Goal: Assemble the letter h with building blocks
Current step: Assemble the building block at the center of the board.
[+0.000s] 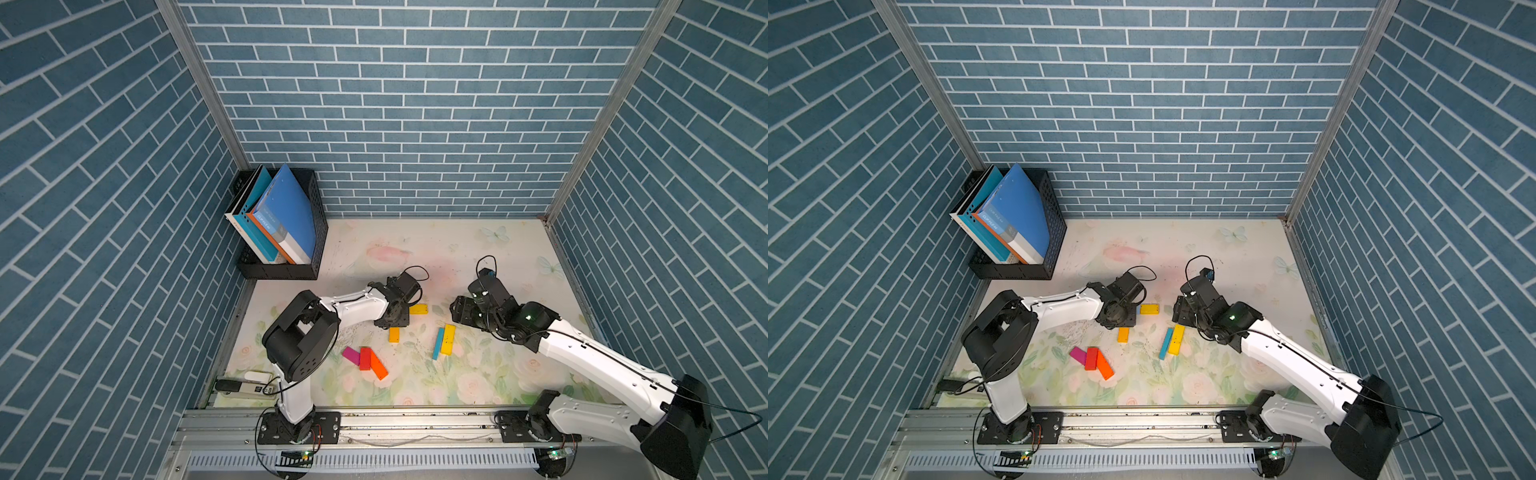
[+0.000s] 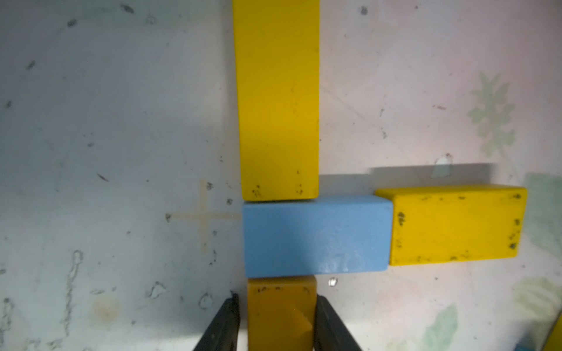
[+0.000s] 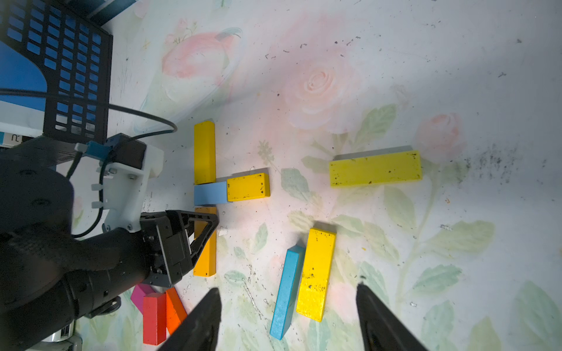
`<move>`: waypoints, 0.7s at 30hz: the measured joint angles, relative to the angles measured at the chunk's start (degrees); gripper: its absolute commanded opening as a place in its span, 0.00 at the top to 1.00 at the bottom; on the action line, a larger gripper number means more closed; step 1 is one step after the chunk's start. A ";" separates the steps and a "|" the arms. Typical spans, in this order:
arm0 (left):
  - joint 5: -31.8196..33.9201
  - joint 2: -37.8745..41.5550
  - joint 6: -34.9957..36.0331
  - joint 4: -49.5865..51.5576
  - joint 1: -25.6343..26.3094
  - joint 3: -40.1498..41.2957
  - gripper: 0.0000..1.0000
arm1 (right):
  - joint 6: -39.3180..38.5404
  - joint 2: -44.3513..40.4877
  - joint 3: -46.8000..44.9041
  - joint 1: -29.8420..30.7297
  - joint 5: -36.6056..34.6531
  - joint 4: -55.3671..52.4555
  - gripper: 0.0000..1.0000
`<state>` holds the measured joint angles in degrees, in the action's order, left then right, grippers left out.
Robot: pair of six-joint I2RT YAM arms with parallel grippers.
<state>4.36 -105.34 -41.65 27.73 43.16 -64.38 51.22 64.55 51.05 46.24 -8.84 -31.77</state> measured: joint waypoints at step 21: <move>-0.96 -0.33 -0.17 -0.11 -0.04 -0.52 0.49 | -0.02 0.15 0.00 0.00 -0.02 -0.22 0.29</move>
<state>3.40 -105.67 -41.82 27.62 43.11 -64.90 51.20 64.71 51.05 46.24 -8.86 -31.99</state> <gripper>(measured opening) 0.469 0.709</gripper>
